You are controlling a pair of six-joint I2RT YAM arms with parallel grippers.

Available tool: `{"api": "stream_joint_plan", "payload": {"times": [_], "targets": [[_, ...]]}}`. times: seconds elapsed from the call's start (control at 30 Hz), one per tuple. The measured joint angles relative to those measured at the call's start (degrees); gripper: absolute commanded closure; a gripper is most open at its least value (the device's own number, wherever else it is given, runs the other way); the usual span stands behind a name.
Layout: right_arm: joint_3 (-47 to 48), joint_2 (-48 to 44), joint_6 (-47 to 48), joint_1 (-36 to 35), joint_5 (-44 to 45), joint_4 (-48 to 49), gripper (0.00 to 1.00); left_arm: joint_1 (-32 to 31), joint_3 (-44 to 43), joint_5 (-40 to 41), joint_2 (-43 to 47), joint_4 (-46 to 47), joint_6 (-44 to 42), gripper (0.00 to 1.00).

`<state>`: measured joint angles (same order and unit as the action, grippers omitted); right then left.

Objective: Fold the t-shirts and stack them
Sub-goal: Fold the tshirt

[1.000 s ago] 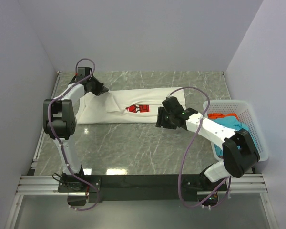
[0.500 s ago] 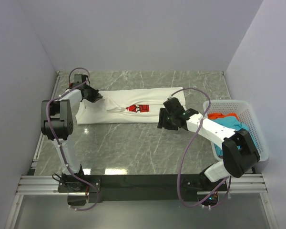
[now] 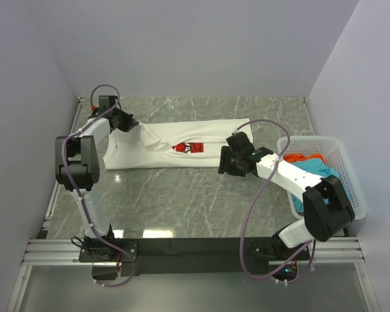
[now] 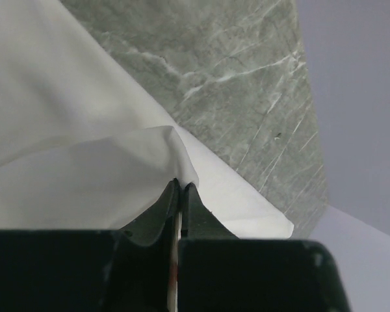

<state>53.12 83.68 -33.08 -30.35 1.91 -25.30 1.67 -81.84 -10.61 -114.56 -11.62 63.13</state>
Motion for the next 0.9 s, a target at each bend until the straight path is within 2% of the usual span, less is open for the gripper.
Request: {"api": "stream_joint_plan", "payload": {"times": [0.23,0.33,0.37,0.43,0.47,0.53,0.57,0.67,0.8,0.83,0.9], "targets": [[0.0,0.02,0.46,0.72,-0.33,0.02,0.37,0.0,-0.46,0.28,0.0,0.44,-0.02,0.92],[0.0,0.07,0.72,0.9,-0.63,0.0,0.37,0.0,-0.46,0.42,-0.02,0.46,0.0,0.85],[0.02,0.09,0.83,0.9,-0.63,0.0,0.37,0.0,-0.46,0.48,-0.04,0.44,-0.04,0.77],[0.11,0.13,1.31,0.98,-0.63,-0.04,0.37,0.0,-0.5,0.87,-0.04,0.44,-0.31,0.71],[0.24,0.15,1.64,1.01,-0.59,-0.07,0.37,0.02,-0.61,1.09,-0.04,0.22,-0.61,0.62],[1.33,0.63,2.49,1.01,-0.48,-0.39,0.37,0.02,-0.87,1.64,-0.04,-0.11,-1.51,0.54],[2.43,1.2,2.97,1.03,-0.37,-0.66,0.37,0.04,-0.94,1.97,0.0,-0.24,-2.21,0.42],[5.84,3.1,4.15,1.09,-0.17,-0.57,0.37,0.31,-0.85,3.63,1.09,-1.81,-4.59,0.26],[9.29,5.97,4.61,2.14,-0.81,-0.17,0.39,0.87,1.75,6.67,7.56,-5.09,-9.29,0.22],[9.62,6.67,4.52,2.75,-1.09,0.07,0.39,0.98,3.13,7.39,9.97,-5.68,-10.14,0.23],[9.64,7.87,4.31,4.11,-1.64,0.33,0.43,1.27,7.17,9.29,16.11,-7.1,-12.15,0.32]]}}
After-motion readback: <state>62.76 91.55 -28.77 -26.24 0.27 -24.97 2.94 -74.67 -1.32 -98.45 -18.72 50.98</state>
